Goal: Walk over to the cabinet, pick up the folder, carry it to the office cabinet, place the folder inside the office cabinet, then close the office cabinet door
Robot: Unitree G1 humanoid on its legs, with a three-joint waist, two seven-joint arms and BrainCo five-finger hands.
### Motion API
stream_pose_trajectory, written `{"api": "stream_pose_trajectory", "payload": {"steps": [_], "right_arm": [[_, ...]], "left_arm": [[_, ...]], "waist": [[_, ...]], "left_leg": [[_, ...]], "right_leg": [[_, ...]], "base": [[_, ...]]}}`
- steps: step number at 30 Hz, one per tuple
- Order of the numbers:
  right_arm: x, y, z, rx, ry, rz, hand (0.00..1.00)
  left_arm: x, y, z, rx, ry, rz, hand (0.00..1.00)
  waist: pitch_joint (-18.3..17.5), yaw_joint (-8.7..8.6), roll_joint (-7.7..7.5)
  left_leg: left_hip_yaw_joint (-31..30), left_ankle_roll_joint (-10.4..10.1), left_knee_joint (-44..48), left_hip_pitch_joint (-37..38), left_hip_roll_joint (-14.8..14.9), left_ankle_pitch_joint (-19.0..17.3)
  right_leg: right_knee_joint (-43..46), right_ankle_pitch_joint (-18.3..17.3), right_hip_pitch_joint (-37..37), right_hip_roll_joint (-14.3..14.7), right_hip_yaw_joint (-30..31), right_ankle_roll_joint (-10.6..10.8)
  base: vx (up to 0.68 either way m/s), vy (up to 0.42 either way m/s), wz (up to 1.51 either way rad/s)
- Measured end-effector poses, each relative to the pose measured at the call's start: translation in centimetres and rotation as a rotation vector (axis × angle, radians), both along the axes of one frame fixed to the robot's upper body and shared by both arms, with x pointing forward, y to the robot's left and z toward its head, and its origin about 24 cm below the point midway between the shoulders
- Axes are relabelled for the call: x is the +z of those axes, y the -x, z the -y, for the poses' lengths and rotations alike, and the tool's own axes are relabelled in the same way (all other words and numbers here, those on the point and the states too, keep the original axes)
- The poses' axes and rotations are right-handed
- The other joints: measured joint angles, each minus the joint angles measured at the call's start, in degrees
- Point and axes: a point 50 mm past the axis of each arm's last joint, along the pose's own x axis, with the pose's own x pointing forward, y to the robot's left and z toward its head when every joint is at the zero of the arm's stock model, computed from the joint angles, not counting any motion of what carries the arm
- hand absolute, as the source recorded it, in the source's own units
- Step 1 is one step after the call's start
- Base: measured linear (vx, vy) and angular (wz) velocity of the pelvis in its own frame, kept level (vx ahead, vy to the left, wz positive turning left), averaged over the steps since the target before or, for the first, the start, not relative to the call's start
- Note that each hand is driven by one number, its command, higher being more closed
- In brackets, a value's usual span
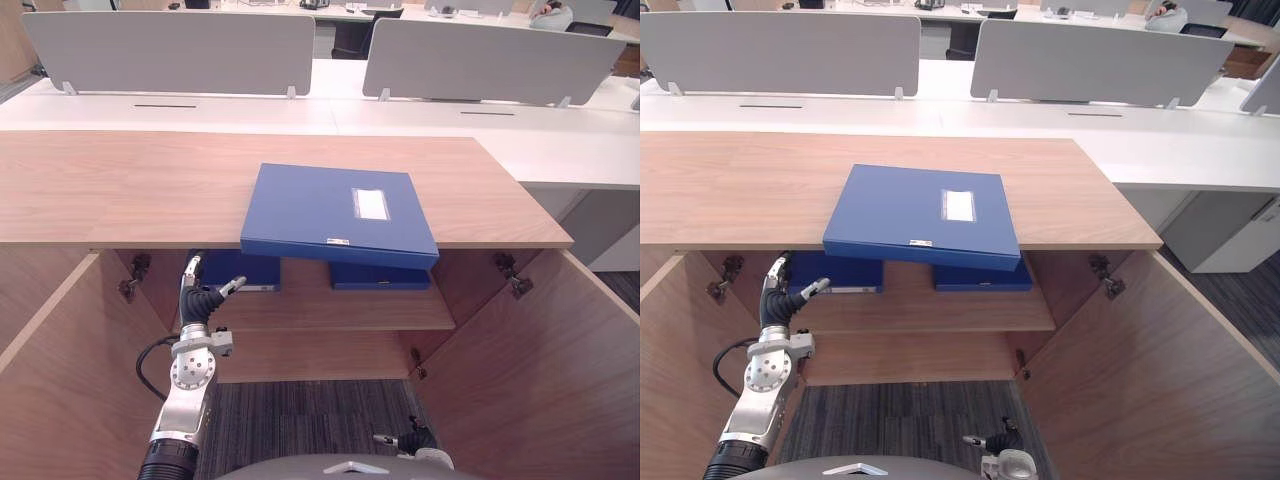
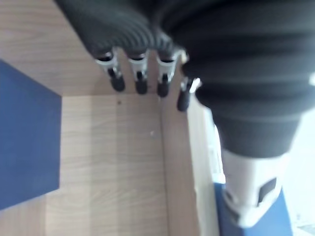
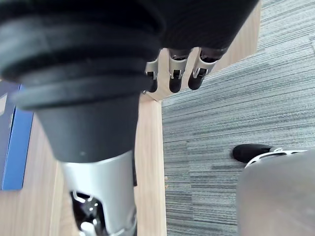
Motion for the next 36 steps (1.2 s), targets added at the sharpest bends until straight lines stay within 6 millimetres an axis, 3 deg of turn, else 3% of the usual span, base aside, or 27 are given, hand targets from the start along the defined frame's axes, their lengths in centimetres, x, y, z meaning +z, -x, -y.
{"api": "stream_pose_trajectory", "payload": {"steps": [16, 31, 36], "right_arm": [[-0.4, 1.1, -0.7, 0.066, 0.004, -0.040, 0.00], [-0.5, 1.9, -0.8, 0.088, 0.008, -0.064, 0.00], [-0.6, 2.0, -0.8, 0.090, 0.008, -0.065, 0.00]], "left_arm": [[0.0, 0.8, 0.6, -0.054, 0.040, 0.004, 0.00], [-0.6, 1.6, 1.2, -0.089, 0.091, -0.010, 0.00], [2.0, 1.3, 1.1, -0.091, 0.092, 0.112, 0.00]], "waist": [[-0.27, 0.31, -2.01], [-0.21, 0.34, -2.04], [-0.20, 0.27, -2.00]], "left_leg": [[0.00, 0.06, 0.00, 2.27, 0.10, 0.04], [0.23, -0.15, 0.01, 3.82, 0.10, -0.28], [0.30, -0.12, 0.01, 3.82, 0.09, -0.29]], "right_leg": [[2.67, -1.59, 1.13, -0.17, 0.11, 0.21], [3.65, -2.40, 1.72, -0.31, 1.18, 1.51], [3.51, -2.43, 1.72, -0.31, 1.23, 1.71]], "base": [[0.00, -0.001, 0.00], [-0.01, 0.003, -0.02], [0.01, 0.001, 0.00]]}}
